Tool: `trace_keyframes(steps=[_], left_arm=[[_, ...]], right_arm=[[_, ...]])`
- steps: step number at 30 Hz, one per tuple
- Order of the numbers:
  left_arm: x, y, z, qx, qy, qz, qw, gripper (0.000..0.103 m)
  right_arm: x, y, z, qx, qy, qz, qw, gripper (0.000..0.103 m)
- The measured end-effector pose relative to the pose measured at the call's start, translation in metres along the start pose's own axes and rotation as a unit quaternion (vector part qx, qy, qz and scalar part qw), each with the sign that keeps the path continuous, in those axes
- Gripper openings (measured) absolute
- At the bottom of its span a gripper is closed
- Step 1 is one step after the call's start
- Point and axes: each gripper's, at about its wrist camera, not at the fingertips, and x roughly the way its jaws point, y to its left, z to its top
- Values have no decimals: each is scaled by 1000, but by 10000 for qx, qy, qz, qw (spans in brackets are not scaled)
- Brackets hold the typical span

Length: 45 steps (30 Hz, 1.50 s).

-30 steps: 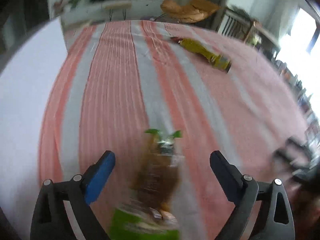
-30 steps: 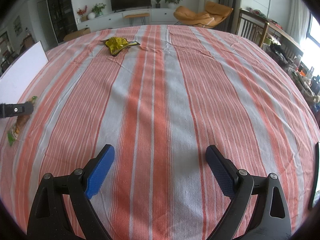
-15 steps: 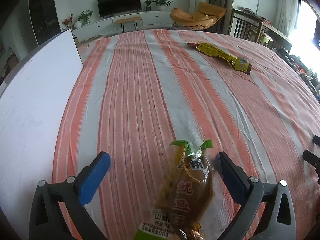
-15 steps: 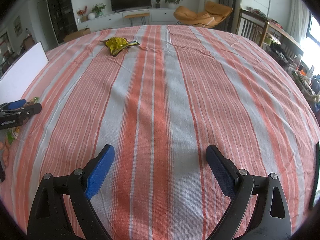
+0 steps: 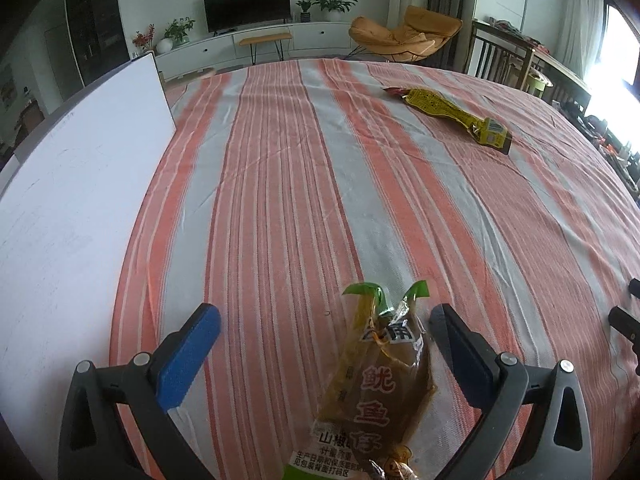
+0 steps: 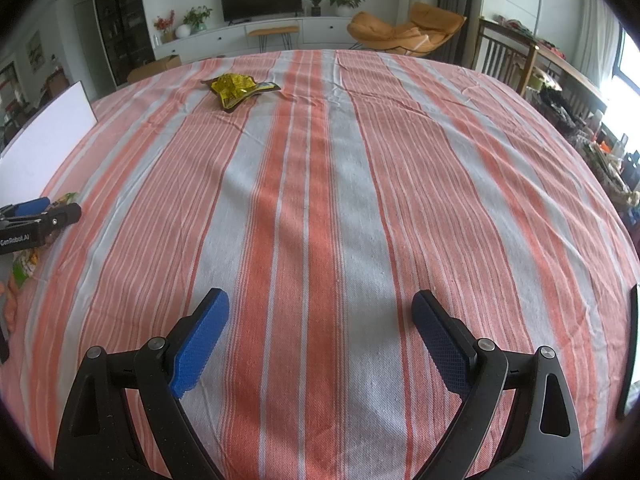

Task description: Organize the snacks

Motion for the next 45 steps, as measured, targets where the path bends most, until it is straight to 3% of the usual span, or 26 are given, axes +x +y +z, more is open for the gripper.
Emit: trace_keyframes(steps=[45], left_arm=[[2,5,0,-120,1,82,9999,103]], right_arm=[[0,0,0,0,-2,8,10000,95]])
